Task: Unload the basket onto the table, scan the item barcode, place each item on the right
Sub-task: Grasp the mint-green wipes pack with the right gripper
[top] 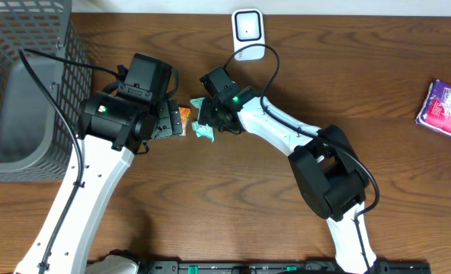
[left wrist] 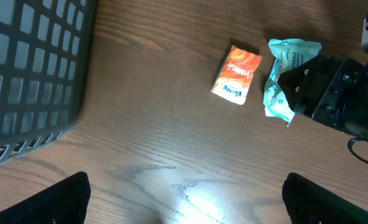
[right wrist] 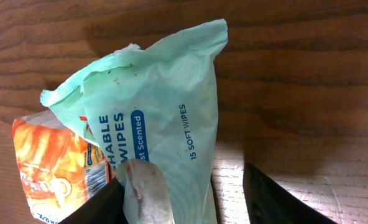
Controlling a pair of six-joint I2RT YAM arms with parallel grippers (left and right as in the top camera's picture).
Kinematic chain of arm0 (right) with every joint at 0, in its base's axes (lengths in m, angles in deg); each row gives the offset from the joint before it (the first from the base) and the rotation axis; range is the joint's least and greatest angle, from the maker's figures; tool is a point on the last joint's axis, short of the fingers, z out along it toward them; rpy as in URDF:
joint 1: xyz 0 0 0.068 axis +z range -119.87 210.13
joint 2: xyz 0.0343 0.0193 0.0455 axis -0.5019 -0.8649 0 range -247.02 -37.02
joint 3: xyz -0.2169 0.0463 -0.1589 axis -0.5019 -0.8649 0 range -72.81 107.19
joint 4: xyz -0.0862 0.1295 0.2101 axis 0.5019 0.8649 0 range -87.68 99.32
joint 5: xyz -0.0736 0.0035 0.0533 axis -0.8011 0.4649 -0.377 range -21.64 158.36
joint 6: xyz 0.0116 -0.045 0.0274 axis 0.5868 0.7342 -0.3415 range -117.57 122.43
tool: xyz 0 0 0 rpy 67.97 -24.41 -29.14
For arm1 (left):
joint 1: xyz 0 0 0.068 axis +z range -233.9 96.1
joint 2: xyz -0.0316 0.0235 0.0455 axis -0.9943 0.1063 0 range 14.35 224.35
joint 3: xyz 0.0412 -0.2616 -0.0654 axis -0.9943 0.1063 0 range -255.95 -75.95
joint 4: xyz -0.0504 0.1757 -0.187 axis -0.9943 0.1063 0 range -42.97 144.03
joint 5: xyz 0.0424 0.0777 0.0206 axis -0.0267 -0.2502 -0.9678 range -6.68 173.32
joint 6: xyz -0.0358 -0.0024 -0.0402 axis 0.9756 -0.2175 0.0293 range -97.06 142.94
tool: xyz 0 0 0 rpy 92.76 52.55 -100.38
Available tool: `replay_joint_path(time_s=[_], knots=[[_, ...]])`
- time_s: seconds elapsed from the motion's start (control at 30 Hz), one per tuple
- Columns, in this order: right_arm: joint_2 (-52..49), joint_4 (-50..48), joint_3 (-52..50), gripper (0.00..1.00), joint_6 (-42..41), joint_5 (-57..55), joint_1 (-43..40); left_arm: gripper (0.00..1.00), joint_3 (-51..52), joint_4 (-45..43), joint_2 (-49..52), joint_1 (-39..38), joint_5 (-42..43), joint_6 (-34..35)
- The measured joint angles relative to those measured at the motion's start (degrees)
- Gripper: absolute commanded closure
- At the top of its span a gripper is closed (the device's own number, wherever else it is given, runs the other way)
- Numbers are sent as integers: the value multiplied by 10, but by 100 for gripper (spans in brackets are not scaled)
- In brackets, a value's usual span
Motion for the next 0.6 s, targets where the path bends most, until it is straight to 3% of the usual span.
replay_joint_path(time_s=[0.27, 0.6], knots=[[0, 0, 0, 54, 20, -2, 14, 2, 0, 0, 0, 0, 0, 0], [0, 0, 0, 65, 28, -3, 29, 2, 0, 0, 0, 0, 0, 0]])
